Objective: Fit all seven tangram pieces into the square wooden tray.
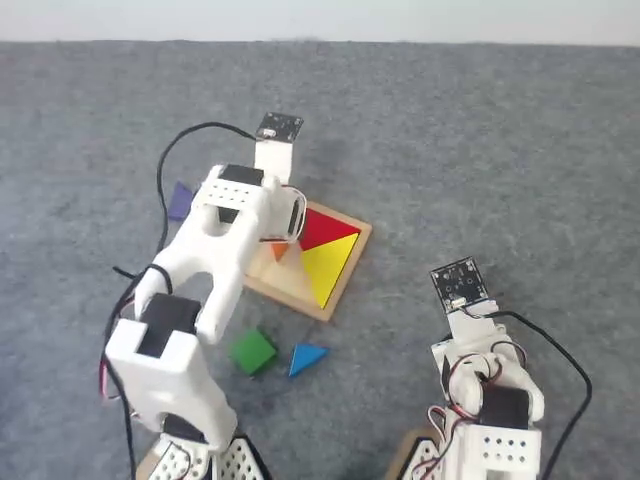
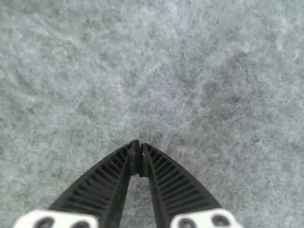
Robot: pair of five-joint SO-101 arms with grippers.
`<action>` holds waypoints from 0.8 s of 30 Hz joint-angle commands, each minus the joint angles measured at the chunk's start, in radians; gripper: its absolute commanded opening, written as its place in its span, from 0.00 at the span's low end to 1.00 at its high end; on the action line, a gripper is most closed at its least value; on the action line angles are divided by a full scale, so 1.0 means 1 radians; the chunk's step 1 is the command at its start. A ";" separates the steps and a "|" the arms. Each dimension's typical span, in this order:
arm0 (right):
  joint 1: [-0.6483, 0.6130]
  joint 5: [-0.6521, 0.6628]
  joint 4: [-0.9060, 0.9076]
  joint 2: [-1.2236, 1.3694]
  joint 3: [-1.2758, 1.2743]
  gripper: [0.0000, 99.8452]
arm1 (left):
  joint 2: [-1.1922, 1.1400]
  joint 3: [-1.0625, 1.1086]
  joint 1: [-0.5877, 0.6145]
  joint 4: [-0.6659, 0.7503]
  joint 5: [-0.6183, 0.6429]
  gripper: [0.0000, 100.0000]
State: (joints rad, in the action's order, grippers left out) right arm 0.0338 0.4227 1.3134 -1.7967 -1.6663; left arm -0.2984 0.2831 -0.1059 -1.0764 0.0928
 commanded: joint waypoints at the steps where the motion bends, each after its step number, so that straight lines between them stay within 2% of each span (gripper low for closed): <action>1: -0.004 0.008 0.002 -0.016 -0.017 0.01 | -0.002 0.050 -0.002 -0.032 0.009 0.18; 11: -0.004 0.008 0.002 -0.016 -0.017 0.01 | -0.002 -0.004 0.074 0.009 0.049 0.18; 19: -0.004 0.008 0.002 -0.016 -0.017 0.01 | 0.000 -0.047 0.037 0.098 0.046 0.19; 24: -0.004 0.008 0.002 -0.016 -0.017 0.01 | -0.003 -0.050 0.021 0.103 0.127 0.18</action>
State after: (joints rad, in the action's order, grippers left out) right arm 0.0338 0.4227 1.3134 -1.7967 -1.6663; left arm -0.3076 0.2785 -0.0706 -0.9966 0.1726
